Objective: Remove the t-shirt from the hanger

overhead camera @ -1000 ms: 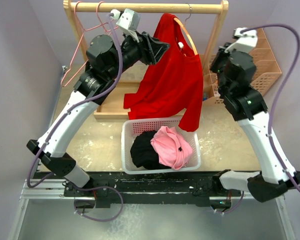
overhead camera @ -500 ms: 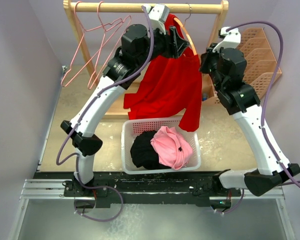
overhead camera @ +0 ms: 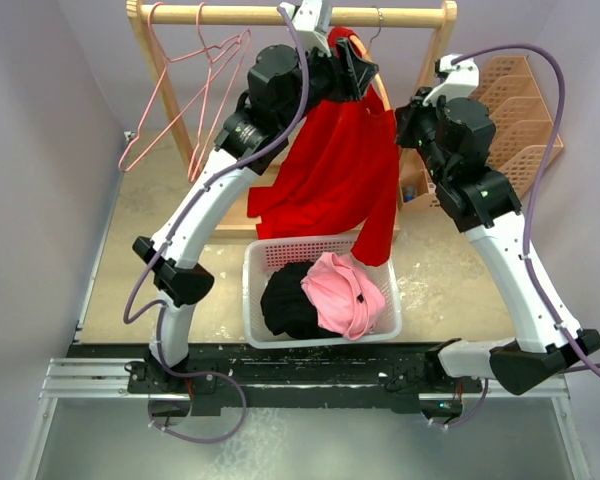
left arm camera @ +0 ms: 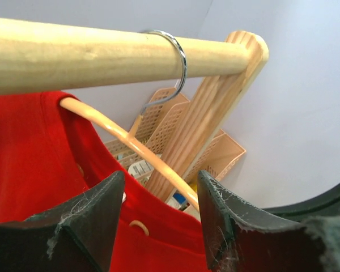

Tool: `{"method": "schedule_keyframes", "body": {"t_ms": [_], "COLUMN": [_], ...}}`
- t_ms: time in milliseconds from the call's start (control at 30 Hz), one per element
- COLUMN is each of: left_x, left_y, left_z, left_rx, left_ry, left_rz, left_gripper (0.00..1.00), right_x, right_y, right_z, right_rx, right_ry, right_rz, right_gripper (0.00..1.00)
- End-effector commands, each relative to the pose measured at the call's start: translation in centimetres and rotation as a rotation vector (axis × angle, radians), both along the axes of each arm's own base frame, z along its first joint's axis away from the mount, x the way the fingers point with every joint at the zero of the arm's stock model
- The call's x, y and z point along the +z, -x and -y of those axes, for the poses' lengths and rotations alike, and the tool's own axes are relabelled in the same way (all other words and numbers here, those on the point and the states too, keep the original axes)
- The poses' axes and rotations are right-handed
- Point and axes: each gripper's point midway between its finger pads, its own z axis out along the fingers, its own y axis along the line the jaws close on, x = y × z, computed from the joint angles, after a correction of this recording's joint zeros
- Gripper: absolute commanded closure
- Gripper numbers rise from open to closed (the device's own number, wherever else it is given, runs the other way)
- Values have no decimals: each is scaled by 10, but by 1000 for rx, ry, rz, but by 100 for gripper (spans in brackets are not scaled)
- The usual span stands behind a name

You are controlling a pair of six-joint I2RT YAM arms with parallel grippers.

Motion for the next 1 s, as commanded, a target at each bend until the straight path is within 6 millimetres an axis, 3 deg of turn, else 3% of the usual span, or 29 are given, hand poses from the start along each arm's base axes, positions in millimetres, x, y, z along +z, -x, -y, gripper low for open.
{"method": "schedule_keyframes", "body": {"t_ms": [0,233,500,967], "left_x": [31,24,18,12], "left_y": [-4,-21,-35,-28], "left_z": [-5,-11,-12,0], "left_rx": [21,-9,-63,-141], "left_ry": [110,172,236,250], "left_rz": [51,0,-34,-41], "left_gripper": [43,44,56,54], "right_x": [19,12,9,3], "right_y": [4,4,5,2], "right_z": [-2,-12,-15,-19], "right_rx": [25,72,89,105], "right_ry": [-32,-42,-42,-46], "right_rz": [65,55,52,42], "right_gripper": [100,100,100,100]}}
